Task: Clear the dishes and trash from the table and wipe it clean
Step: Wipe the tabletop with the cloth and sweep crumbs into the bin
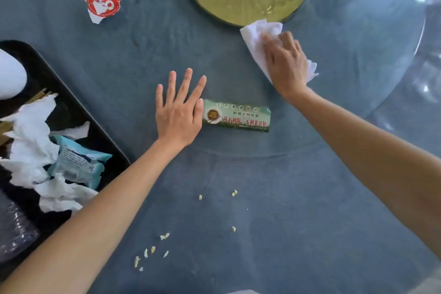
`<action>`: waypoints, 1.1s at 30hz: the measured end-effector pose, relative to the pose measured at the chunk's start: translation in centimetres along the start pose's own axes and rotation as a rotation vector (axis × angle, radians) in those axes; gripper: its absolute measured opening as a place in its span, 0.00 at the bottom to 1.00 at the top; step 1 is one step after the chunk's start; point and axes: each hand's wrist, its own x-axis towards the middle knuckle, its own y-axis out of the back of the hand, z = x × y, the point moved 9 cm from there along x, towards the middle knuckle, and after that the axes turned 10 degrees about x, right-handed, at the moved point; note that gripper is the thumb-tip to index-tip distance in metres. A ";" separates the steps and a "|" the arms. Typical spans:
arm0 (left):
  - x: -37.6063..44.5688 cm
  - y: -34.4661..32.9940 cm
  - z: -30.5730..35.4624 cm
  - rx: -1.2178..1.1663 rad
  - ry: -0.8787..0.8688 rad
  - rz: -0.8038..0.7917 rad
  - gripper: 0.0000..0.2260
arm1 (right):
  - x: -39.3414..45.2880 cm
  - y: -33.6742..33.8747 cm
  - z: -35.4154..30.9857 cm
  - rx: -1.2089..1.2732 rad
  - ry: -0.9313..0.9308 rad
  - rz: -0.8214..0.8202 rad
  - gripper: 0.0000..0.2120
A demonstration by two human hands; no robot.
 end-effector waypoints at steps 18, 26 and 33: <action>-9.9 5.9 3.2 -0.577 -0.137 -0.354 0.35 | -21.9 2.8 -12.7 0.221 0.496 -0.350 0.21; -11.3 5.6 4.4 -0.456 -0.246 -0.263 0.25 | -24.5 3.6 -8.5 0.144 0.279 -0.313 0.21; -14.2 3.6 3.7 -0.420 -0.313 -0.223 0.22 | -29.0 1.5 -8.5 0.076 0.105 -0.241 0.09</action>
